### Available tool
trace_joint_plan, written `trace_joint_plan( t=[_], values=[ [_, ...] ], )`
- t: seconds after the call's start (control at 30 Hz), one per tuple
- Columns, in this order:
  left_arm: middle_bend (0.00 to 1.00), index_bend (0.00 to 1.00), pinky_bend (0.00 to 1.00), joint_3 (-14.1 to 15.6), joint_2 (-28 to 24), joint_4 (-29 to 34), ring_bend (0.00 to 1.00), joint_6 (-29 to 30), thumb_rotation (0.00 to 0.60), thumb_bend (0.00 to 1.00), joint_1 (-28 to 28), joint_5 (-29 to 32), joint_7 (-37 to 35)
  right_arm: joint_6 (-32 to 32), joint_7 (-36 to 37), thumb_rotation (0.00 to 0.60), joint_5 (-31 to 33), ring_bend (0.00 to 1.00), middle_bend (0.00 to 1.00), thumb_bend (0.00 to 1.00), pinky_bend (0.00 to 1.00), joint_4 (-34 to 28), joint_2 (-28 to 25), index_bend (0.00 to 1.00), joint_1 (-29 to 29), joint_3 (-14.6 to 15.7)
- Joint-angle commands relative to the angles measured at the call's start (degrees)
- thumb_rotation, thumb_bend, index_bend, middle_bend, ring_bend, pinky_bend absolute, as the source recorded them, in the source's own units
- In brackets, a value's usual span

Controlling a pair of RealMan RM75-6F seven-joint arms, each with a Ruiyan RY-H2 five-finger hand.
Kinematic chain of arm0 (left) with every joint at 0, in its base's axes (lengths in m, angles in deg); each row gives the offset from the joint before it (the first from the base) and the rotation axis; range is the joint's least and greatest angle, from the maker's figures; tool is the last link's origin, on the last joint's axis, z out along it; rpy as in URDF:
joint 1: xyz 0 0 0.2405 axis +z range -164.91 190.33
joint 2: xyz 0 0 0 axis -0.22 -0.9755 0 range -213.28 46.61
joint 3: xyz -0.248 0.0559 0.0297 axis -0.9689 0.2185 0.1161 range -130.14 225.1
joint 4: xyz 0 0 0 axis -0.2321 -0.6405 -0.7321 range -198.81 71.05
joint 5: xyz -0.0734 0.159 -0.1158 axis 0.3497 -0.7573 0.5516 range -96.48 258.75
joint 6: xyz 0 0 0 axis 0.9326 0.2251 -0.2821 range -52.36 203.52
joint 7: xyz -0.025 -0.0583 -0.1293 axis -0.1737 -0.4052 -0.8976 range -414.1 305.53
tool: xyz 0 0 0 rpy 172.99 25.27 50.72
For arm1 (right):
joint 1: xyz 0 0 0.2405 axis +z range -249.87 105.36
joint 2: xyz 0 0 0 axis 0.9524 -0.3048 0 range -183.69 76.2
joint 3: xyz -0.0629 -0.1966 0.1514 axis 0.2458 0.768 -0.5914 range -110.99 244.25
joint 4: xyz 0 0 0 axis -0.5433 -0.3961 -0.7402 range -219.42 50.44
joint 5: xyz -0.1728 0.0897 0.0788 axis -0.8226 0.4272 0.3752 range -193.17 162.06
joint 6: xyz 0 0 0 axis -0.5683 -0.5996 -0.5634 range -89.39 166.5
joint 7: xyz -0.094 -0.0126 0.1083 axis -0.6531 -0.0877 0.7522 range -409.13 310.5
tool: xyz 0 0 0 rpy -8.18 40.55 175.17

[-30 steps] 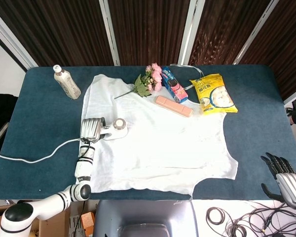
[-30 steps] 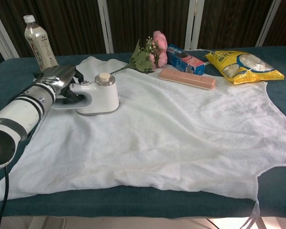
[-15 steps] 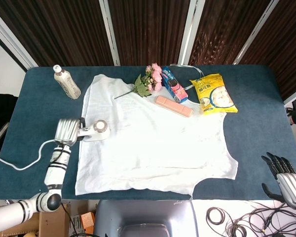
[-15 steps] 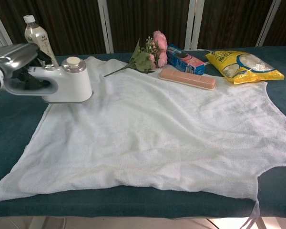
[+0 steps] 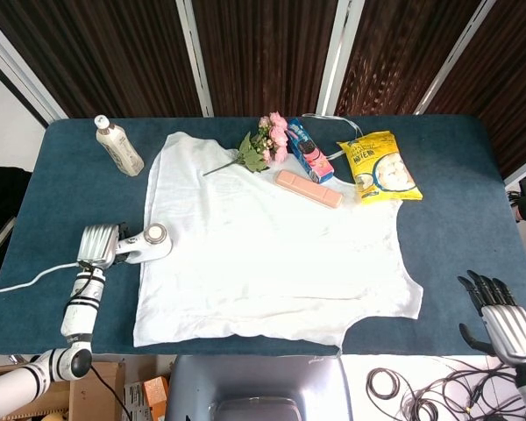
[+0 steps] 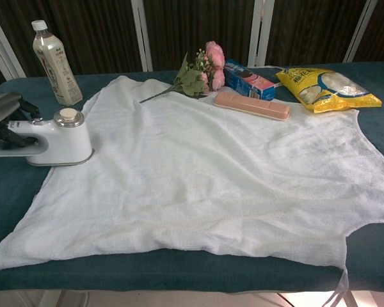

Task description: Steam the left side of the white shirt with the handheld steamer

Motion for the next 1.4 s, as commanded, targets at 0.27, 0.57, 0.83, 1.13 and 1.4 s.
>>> trace_joint_plan(
  t=[0.27,0.57,0.83,1.13,1.4],
  values=[
    [0.21,0.26,0.36,1.58,-0.03,0.0,0.17,0.8,0.6,0.16,0.99,-4.35,-2.69,0.41,0.62,0.6,0.02,0.0,0.0,0.37,0.0,0.13,-0.14,0.0,-0.32,0.07],
    [0.0,0.04,0.15,1.4,-5.53,8.08,0.0,0.51,0.52,0.0,2.49,-0.41,5.22,-0.27,0.82,0.6,-0.13,0.0,0.0,0.37,0.0,0.21,-0.11,0.0,0.01,0.19],
    [0.0,0.02,0.14,4.22,-21.01,27.3,0.0,6.16,0.5,0.0,8.78,-4.46,4.11,-0.04,1.37,0.6,-0.25,0.0,0.0,0.37,0.0,0.21,-0.4,0.0,-0.03,0.17],
    [0.0,0.0,0.14,15.61,-23.64,28.32,0.0,28.25,0.6,0.0,25.37,-28.21,-13.87,2.96,1.42,0.6,-0.36,0.0,0.0,0.37,0.0,0.31,-0.13,0.0,-1.02,-0.66],
    [0.0,0.0,0.14,15.73,-19.58,23.02,0.0,32.58,0.6,0.0,28.87,-30.34,-12.31,6.17,-0.81,0.6,0.44,0.0,0.0,0.37,0.0,0.52,1.44,0.0,-2.09,-2.11]
  ],
)
